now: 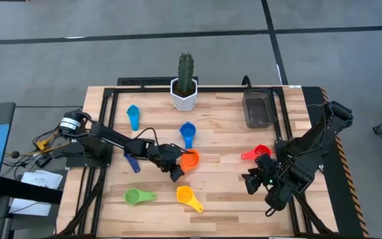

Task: Nest measuring cups in basket
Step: Move the orange measuring cup to the center of the table

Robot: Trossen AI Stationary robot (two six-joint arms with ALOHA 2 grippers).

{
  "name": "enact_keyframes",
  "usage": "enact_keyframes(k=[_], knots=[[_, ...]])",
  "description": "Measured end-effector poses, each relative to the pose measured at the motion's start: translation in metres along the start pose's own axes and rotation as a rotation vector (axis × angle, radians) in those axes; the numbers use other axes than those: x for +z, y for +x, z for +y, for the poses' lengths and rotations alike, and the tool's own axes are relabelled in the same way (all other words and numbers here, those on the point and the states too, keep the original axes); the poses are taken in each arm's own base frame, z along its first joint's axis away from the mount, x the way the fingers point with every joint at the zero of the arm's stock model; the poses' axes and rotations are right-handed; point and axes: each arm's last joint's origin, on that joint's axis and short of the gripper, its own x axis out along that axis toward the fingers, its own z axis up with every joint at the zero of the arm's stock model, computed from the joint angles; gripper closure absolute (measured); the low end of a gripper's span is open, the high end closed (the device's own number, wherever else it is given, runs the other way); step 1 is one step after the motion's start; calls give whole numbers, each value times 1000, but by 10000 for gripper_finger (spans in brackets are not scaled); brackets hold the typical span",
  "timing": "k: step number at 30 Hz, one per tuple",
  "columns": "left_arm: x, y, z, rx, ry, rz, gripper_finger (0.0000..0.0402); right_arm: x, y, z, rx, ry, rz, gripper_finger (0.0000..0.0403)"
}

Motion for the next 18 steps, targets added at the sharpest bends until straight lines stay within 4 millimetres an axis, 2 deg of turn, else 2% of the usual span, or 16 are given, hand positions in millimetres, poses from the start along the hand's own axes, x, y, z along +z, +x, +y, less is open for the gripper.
enact_keyframes(k=[10,18], knots=[[1,-7,1,67,-16,-24,292,6,5,1,-15,-11,-14,180],[14,-10,13,91,-63,-42,212,7,6,0,-26,-34,-17,179]])
